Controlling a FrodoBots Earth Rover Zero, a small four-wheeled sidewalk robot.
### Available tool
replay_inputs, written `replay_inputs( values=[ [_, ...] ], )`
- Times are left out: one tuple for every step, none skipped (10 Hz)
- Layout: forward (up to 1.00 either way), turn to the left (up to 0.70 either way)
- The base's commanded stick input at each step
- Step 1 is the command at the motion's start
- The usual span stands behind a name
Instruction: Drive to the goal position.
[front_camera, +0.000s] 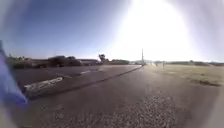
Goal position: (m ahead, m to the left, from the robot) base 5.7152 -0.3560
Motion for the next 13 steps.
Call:
replay_inputs(
  values=[
    [0.70,-0.28],
    [0.70,-0.17],
    [0.70,-0.07],
    [0.70,0.00],
    [0.70,0.00],
    [0.70,0.00],
    [0.70,0.00],
    [0.70,0.00],
    [0.70,0.00],
    [0.70,0.00],
    [0.70,0.00],
    [0.70,0.00],
    [0.70,0.00]
  ],
)
